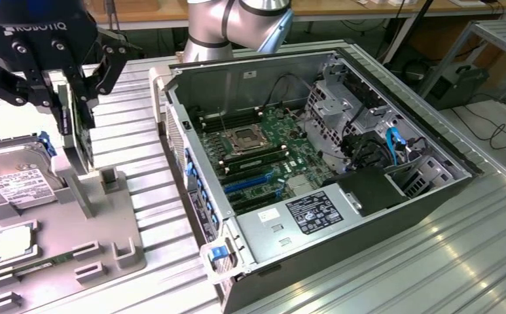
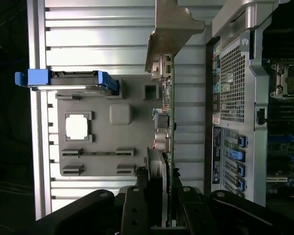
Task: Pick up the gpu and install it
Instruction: 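Pick up the gpu and move the gpu toward the slot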
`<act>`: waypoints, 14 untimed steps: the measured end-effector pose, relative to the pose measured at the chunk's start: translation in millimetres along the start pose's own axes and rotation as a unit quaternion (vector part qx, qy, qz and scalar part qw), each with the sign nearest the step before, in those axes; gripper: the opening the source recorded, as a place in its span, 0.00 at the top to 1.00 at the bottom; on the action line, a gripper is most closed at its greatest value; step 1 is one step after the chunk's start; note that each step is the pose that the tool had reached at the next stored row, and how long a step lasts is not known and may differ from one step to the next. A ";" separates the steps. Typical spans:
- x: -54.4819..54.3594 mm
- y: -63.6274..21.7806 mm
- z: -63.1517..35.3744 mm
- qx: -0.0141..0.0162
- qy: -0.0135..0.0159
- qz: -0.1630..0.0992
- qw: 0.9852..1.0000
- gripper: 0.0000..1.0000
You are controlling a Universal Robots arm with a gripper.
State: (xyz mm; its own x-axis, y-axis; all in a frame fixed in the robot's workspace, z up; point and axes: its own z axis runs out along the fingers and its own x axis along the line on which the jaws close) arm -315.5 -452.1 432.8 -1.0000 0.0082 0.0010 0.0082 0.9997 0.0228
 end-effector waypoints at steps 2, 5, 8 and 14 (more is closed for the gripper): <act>0.0 0.1 -5.8 0.000 0.000 0.000 1.000 0.72; 0.0 0.3 -12.5 0.000 0.001 0.000 1.000 0.72; 0.0 0.5 -20.0 0.000 0.001 0.000 1.000 0.72; -0.3 0.6 -25.3 0.000 0.002 0.000 1.000 0.72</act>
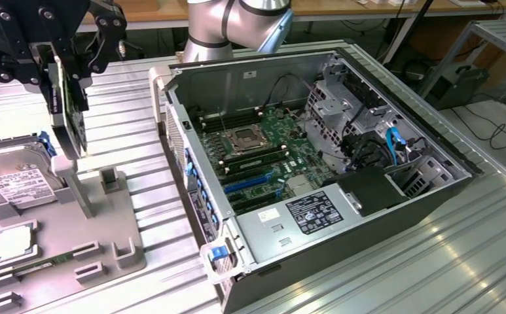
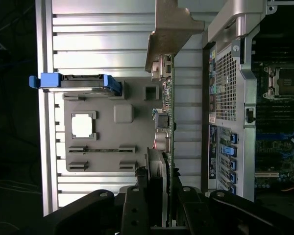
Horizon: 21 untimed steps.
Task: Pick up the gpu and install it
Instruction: 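Pick up the gpu and move the gpu toward the slot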
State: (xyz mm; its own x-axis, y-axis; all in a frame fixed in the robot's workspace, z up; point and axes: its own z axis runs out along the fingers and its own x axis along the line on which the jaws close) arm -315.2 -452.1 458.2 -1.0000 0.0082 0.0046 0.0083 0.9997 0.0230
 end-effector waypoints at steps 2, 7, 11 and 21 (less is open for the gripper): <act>0.0 0.0 -0.1 0.000 0.000 0.000 1.000 0.72; -1.9 0.0 -0.1 0.000 0.000 0.000 1.000 0.72; -4.6 0.1 -0.1 0.000 0.000 0.000 1.000 0.72; -15.2 0.1 -0.2 0.000 0.000 0.000 1.000 0.72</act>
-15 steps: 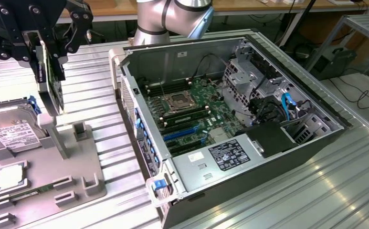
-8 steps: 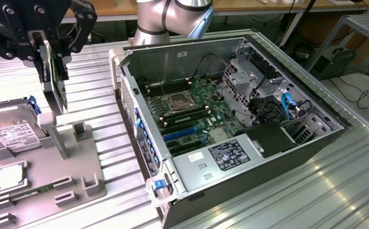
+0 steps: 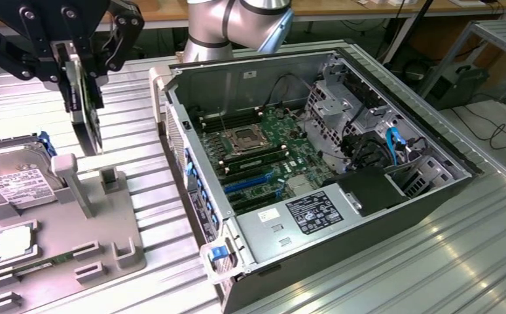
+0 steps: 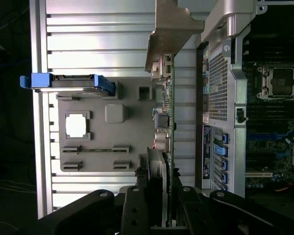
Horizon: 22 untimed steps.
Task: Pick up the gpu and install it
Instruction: 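Pick up the gpu and move the gpu toward the slot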
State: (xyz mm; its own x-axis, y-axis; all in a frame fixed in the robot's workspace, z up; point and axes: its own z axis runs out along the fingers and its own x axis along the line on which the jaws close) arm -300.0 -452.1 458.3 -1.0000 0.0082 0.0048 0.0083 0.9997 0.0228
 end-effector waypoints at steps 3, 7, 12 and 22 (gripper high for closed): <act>-3.8 0.0 0.0 0.000 0.000 0.000 1.000 0.72; -8.3 0.1 0.0 0.000 0.000 0.000 1.000 0.72; -13.4 0.1 0.0 0.000 0.000 0.000 1.000 0.72; -21.8 0.2 0.0 0.000 0.000 0.000 1.000 0.72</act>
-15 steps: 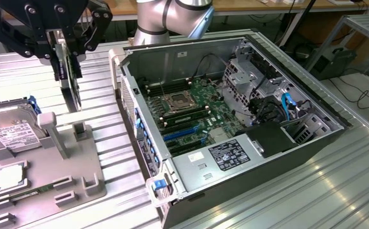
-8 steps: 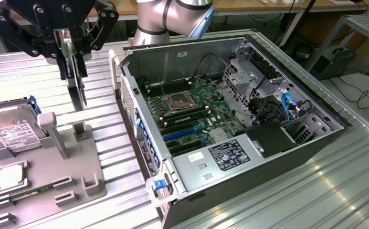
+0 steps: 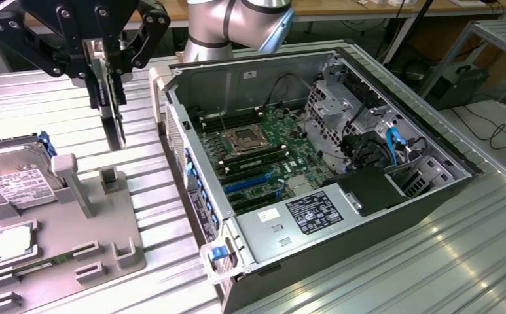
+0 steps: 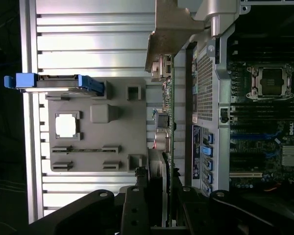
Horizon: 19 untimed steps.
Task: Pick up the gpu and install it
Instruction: 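Pick up the gpu and move the gpu toward the slot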
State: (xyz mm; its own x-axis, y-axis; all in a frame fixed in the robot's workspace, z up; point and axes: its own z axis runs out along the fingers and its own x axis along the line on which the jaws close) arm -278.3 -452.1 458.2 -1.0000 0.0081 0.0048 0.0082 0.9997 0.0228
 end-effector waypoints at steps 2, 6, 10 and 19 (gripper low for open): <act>-1.4 0.0 0.0 0.000 0.000 0.000 1.000 0.72; -4.2 0.0 0.0 0.000 0.000 0.000 1.000 0.72; -6.8 0.1 0.0 0.000 0.000 0.000 1.000 0.72; -12.2 0.1 0.0 0.000 0.000 0.000 1.000 0.72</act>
State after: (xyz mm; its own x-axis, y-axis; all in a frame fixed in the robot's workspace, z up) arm -266.1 -452.1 458.2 -1.0000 0.0081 0.0048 0.0083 0.9997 0.0228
